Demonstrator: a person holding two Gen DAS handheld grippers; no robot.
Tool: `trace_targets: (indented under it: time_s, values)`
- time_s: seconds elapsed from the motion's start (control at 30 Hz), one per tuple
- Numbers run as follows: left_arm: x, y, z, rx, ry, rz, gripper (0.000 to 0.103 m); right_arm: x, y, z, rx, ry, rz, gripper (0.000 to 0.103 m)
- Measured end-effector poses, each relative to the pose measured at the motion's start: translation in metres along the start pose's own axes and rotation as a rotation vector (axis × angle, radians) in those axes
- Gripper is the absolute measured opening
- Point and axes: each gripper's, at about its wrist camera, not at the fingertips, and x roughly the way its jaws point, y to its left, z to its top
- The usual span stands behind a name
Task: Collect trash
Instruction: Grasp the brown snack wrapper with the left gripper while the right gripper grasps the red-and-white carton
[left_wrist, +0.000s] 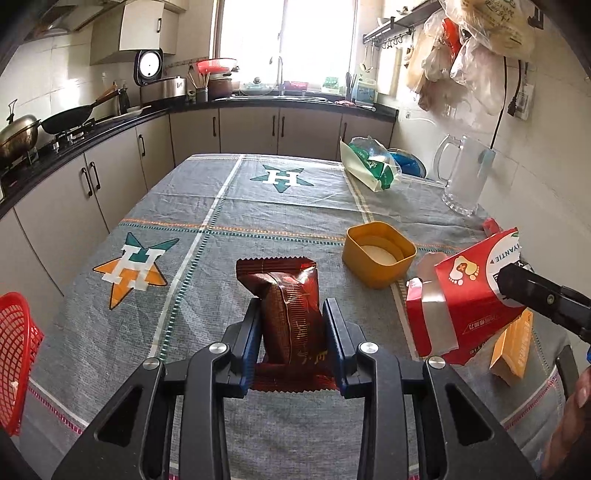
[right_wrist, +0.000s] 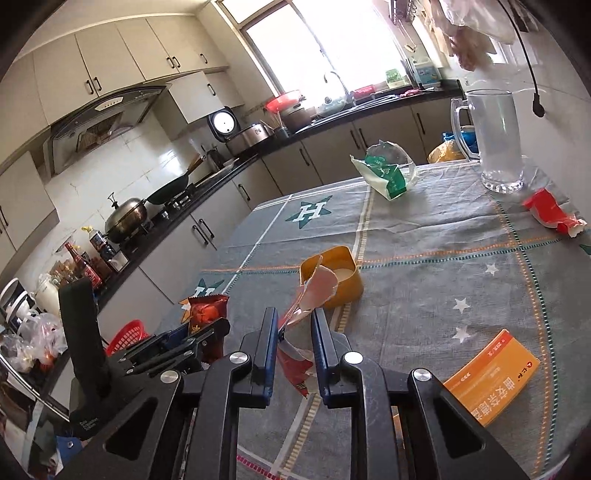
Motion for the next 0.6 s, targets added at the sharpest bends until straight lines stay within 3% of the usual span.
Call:
trace_targets:
  time_s: [0.6]
  values:
    - [0.0036,0.0005,-0.0014,0.01,0.003,0.024,0.031,0.0058,-0.0074,-0.0005,0.034,0.018,0.017,0.02]
